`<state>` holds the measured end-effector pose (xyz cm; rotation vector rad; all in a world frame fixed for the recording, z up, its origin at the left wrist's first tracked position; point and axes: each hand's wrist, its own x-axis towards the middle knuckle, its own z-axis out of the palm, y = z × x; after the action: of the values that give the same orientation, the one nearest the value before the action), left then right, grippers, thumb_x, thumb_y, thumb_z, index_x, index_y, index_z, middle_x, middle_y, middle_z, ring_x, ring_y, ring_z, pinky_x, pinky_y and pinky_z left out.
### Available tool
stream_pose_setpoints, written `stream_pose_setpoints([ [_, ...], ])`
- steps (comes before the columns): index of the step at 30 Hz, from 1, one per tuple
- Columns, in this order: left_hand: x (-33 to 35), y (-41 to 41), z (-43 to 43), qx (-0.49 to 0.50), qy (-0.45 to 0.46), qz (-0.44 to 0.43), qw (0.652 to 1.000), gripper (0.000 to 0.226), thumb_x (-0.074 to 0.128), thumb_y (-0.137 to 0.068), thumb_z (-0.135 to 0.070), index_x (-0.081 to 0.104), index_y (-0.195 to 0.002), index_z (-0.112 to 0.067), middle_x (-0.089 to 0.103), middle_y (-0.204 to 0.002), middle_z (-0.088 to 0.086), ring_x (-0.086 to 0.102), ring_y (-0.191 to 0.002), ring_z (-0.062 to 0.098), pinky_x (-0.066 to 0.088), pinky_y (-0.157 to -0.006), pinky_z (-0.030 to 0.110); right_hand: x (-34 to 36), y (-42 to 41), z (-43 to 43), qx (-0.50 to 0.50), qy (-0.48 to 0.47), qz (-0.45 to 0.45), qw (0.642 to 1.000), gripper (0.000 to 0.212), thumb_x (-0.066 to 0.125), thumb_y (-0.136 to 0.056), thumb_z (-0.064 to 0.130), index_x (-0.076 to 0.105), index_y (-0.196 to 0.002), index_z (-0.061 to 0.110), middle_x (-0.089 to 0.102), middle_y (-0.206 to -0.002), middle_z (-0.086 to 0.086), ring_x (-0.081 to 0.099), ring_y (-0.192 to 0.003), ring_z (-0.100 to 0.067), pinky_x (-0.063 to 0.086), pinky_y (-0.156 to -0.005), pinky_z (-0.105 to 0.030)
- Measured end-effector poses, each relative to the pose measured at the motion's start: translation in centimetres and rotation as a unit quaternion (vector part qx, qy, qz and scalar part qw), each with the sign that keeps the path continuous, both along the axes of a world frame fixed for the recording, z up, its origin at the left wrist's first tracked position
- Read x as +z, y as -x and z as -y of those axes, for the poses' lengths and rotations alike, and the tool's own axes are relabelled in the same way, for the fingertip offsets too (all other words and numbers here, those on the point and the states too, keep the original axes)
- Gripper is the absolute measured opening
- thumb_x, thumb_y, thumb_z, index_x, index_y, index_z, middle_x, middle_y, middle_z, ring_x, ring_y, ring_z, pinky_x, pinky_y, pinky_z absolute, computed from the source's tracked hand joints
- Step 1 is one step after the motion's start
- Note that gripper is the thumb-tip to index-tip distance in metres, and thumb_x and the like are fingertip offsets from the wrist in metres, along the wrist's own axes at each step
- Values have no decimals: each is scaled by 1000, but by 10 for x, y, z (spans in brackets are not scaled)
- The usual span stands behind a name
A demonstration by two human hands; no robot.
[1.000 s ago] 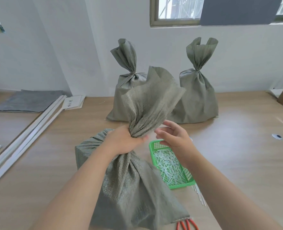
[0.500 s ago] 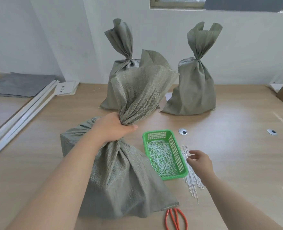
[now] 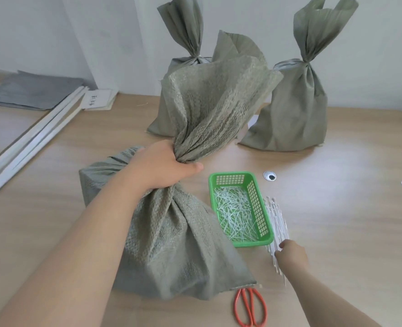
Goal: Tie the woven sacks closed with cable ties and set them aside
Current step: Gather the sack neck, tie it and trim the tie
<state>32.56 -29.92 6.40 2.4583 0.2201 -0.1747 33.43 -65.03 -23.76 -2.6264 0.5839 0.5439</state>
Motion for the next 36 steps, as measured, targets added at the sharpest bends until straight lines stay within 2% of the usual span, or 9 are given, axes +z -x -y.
stream_pose_setpoints([
  [3,0,0,0,5,-8,-1,1000,54,67,-68,-67,69,-114,-37,72,-110,-8,64,-110,20,49,-101,41,-9,-1,3,-3,23,-25,999,13,59,-82,11,64,-94,13,61,-76,-3,57,-76,-29,46,-65,-28],
  [7,1,2,2,14,-15,3,1000,56,66,-67,-67,69,-113,-35,72,-112,-6,63,-113,22,47,-104,42,-30,-2,9,0,37,-41,998,18,53,-70,10,68,-80,10,70,-79,-9,68,-75,-28,50,-60,-26],
  [12,1,4,3,22,-9,3,1000,46,71,-73,-61,71,-110,-34,73,-108,-6,64,-109,22,49,-101,41,-48,1,16,0,32,-37,999,20,50,-69,10,69,-76,12,69,-76,-9,66,-71,-28,58,-63,-32],
  [17,1,6,3,25,8,8,1000,45,72,-71,-60,71,-109,-35,73,-107,-8,65,-108,21,49,-101,42,-43,0,12,-10,17,-36,999,15,57,-73,13,70,-80,10,69,-79,-12,66,-73,-31,52,-59,-30],
  [22,1,7,4,27,11,5,1000,45,71,-70,-61,70,-108,-36,73,-107,-9,65,-108,21,49,-101,43,-43,0,12,-12,6,-25,1000,20,65,-78,29,71,-76,10,71,-74,-9,67,-73,-29,54,-62,-29],
  [26,1,7,4,28,9,7,1000,44,72,-72,-59,70,-110,-37,73,-109,-9,64,-109,21,49,-102,42,-42,-1,10,-17,5,-13,1000,15,63,-77,25,67,-74,11,68,-71,-8,64,-69,-28,51,-59,-28],
  [30,1,6,4,23,15,3,1000,51,69,-66,-63,69,-111,-39,73,-109,-11,65,-109,20,49,-102,42,-42,-4,8,-19,9,-17,1000,10,64,-78,18,69,-77,9,67,-76,-11,64,-72,-30,49,-60,-28],
  [36,-1,3,2,27,18,-1,999,59,66,-60,-68,69,-111,-40,73,-108,-12,65,-109,19,49,-102,42,-39,-2,5,-21,3,-16,1000,20,67,-83,25,67,-80,5,66,-77,-12,61,-72,-31,44,-59,-28],
])
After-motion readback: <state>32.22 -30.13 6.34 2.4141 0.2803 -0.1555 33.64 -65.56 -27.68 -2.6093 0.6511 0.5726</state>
